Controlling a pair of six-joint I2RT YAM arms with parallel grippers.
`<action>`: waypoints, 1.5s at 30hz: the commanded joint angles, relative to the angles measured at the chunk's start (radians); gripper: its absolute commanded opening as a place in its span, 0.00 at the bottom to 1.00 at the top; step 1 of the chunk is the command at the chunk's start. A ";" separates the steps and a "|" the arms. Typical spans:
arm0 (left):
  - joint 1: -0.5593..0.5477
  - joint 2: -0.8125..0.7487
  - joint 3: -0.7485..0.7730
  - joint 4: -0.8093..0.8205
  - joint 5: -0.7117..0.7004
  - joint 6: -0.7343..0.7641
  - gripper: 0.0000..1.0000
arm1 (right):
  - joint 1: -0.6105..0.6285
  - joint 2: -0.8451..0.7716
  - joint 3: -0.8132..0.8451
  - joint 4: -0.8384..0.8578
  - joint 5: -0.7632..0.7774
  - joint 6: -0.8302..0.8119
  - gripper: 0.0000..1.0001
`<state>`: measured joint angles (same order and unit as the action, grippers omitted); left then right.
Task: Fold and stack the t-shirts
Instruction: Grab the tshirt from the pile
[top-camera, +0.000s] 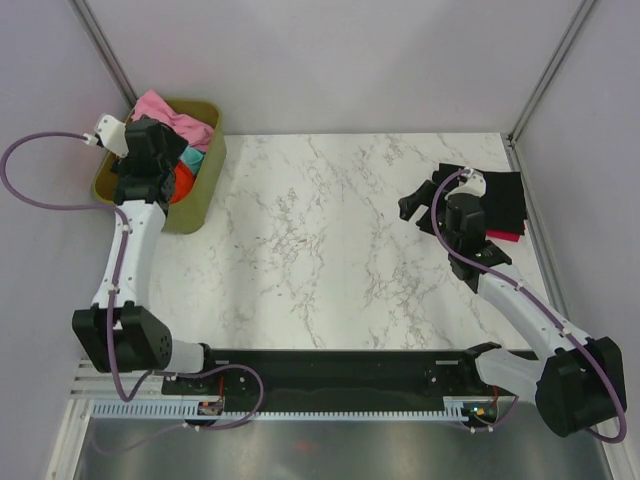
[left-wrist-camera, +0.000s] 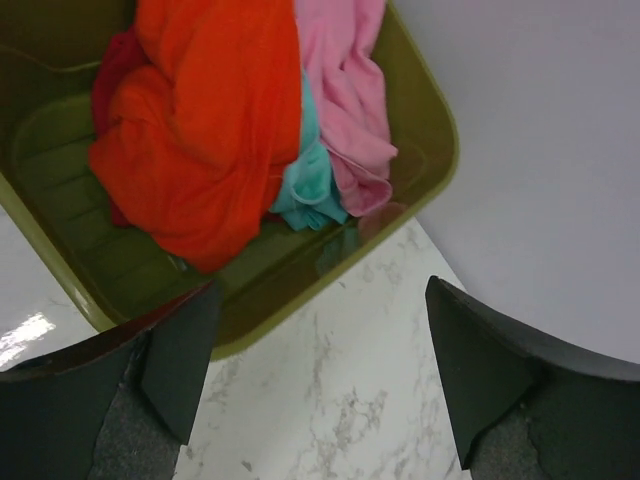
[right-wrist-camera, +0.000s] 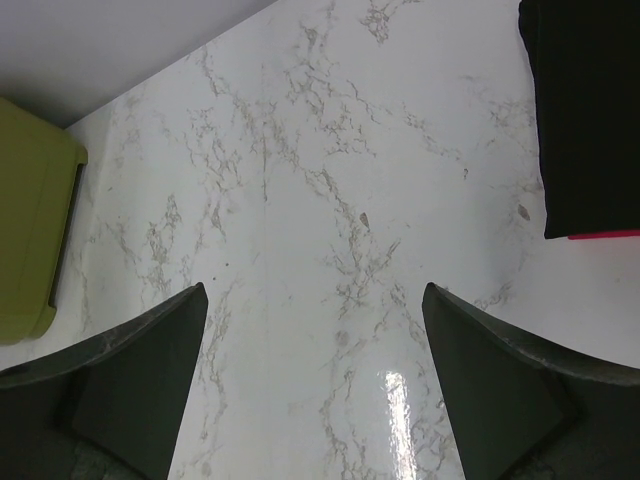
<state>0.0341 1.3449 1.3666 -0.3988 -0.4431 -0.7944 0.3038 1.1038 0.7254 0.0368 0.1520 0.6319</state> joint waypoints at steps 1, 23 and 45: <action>0.068 0.091 0.086 -0.107 -0.057 0.089 0.91 | 0.001 0.007 0.011 0.012 -0.031 -0.009 0.97; 0.219 0.947 0.776 -0.276 -0.046 0.147 0.83 | 0.001 -0.061 0.016 0.034 -0.131 -0.020 0.98; -0.203 0.461 0.850 -0.213 -0.255 0.287 0.02 | 0.000 -0.012 0.022 0.032 -0.132 -0.023 0.98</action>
<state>-0.1650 2.0277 2.1441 -0.6624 -0.6350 -0.5312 0.3038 1.0859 0.7258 0.0448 0.0147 0.6224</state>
